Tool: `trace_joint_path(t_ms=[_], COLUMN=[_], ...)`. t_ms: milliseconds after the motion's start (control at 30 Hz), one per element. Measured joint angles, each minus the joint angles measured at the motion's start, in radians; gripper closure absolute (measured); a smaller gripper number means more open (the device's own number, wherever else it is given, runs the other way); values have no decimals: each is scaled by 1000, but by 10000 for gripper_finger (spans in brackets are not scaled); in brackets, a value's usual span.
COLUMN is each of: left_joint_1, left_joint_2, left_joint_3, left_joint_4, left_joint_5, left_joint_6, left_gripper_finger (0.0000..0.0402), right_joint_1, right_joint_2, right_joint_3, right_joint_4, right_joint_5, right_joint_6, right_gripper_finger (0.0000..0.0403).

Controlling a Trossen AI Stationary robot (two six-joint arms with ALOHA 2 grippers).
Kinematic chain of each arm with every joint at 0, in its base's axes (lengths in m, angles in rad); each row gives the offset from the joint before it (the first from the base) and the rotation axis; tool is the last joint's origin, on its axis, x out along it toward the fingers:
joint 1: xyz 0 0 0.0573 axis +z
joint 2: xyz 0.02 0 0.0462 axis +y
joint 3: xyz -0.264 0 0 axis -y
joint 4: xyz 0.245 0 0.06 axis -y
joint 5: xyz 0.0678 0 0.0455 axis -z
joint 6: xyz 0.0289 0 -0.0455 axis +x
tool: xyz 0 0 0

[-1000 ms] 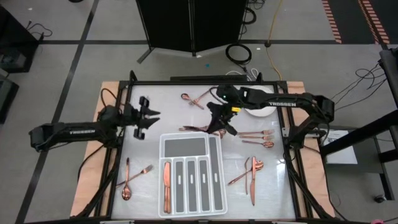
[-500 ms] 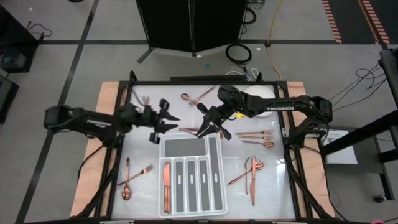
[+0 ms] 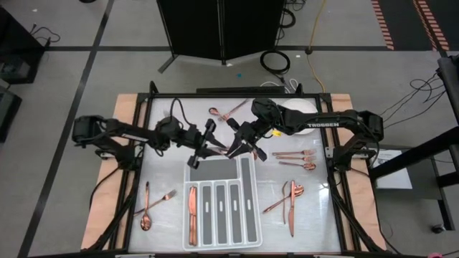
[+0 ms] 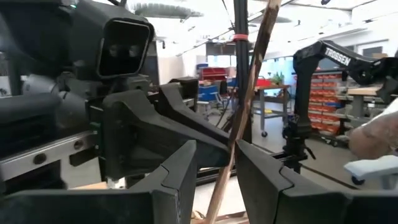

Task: Sort silverware
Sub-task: Put the top knife into the silverware tray

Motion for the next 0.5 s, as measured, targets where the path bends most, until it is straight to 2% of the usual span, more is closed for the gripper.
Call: trace_joint_path(t_ms=[167,500], left_joint_1=[-1,1], left_joint_2=[3,3], left_joint_3=[7,9], left_joint_4=[1,9], left_joint_5=[78,36], left_joint_6=[12,27], left_gripper_finger=[290,290], right_joint_1=[0,0], right_joint_2=[0,0], right_joint_3=[0,0], right_joint_4=[0,-1], right_joint_5=[0,0], right_joint_6=[-15,-24], right_gripper_finger=[376,376])
